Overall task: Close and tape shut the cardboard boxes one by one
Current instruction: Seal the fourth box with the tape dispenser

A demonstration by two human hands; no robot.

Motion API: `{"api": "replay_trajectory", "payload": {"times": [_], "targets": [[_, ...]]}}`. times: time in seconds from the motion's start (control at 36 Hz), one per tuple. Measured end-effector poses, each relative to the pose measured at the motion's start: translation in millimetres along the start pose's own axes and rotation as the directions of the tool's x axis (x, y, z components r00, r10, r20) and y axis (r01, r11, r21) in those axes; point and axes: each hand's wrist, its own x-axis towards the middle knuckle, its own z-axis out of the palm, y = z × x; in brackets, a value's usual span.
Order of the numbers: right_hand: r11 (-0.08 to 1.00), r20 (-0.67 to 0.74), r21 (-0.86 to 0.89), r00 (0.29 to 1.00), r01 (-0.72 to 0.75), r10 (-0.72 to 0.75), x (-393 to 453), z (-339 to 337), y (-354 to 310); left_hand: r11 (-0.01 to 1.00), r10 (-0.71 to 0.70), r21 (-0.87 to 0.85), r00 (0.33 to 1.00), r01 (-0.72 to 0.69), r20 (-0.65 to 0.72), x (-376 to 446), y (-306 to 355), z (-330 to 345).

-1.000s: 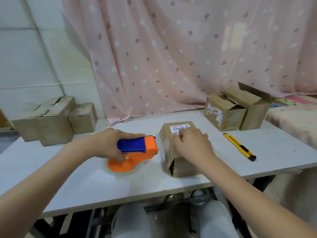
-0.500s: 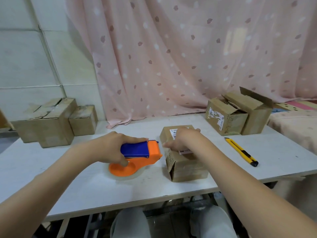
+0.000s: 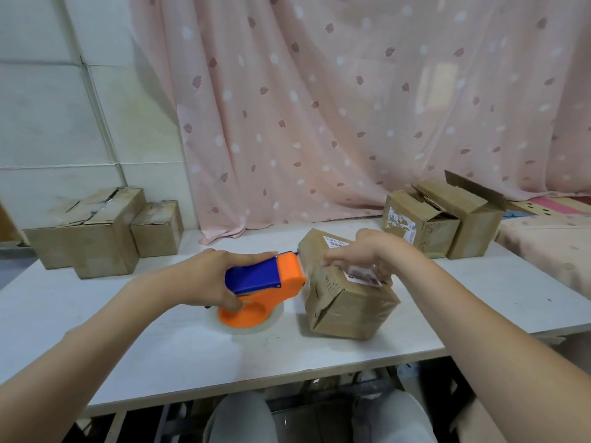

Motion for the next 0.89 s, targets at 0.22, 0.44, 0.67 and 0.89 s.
{"api": "replay_trajectory", "payload": {"times": [0.22, 0.44, 0.67, 0.89], "targets": [[0.869, 0.107, 0.492, 0.994, -0.04, -0.015, 13.1, -2.9, 46.1, 1.0, 0.001, -0.021, 1.0, -0.001, 0.028, 7.7, 4.5, 6.8], [0.704, 0.183, 0.709, 0.975, -0.041, -0.127, 24.0, 23.0, 87.7, 0.999, 0.04, -0.001, 0.998, -0.04, 0.04, 16.3, 12.6, 8.9], [0.729, 0.196, 0.685, 0.961, 0.008, -0.195, 21.5, 19.3, 92.6, 0.996, 0.066, 0.058, 0.998, -0.064, -0.019, 24.5, 13.8, 15.8], [0.675, 0.224, 0.738, 0.947, -0.011, -0.23, 14.8, 26.7, 94.4, 0.995, 0.082, 0.054, 0.996, -0.08, -0.027, 29.3, 17.9, 19.4]]}}
